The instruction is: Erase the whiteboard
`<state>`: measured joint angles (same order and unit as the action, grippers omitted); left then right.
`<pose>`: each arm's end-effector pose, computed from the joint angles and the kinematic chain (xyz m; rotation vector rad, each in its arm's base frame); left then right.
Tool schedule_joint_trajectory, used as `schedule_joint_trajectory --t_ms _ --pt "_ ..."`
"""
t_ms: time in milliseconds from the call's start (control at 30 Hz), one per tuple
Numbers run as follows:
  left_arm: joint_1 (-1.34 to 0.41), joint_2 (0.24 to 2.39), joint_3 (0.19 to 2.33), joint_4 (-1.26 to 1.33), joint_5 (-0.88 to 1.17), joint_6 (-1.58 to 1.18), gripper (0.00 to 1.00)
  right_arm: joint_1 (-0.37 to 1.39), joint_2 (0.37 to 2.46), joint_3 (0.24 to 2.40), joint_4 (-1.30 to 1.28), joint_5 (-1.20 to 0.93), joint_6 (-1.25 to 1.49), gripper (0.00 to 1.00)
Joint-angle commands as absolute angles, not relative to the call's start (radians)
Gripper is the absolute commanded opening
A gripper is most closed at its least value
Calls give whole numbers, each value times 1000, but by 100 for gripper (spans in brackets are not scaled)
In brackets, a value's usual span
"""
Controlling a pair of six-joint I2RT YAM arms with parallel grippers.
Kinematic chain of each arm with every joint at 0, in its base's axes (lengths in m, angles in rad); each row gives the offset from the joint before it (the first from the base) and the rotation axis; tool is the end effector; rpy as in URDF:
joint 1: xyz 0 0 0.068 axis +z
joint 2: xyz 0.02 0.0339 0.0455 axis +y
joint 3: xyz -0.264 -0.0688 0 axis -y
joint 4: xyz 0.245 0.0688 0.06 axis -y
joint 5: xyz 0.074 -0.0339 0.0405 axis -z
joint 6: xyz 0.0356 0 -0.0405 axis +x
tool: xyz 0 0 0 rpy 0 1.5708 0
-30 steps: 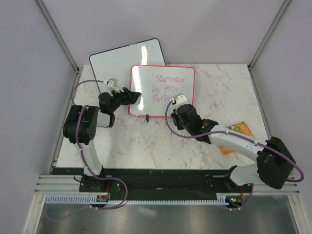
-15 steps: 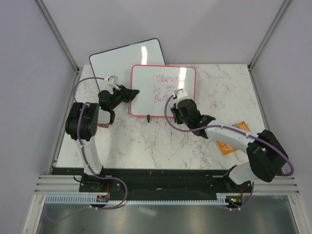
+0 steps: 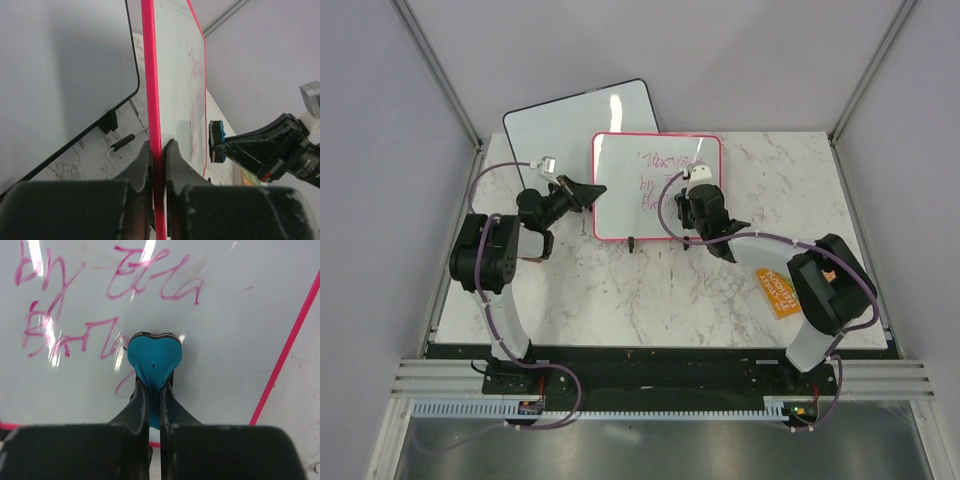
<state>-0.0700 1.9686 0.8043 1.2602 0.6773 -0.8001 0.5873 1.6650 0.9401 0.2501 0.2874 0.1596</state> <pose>0.3730 -0.0485 0.1653 0.0078 1.6176 -1.1815 0.3088 0.1934 0.2094 -0.2545 2.0132 0.1778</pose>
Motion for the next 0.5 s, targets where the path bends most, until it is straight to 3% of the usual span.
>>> schedule_joint_trajectory --t_ms 0,300,467 --pt "-40 1987 775 1132 572 -672 2 543 1761 1028 364 259 161 0" --pt "-40 1988 791 1068 587 -672 2 529 1930 1177 338 137 156 0" --pt "-43 1994 807 1060 612 -666 2 636 1936 1192 304 159 112 0"
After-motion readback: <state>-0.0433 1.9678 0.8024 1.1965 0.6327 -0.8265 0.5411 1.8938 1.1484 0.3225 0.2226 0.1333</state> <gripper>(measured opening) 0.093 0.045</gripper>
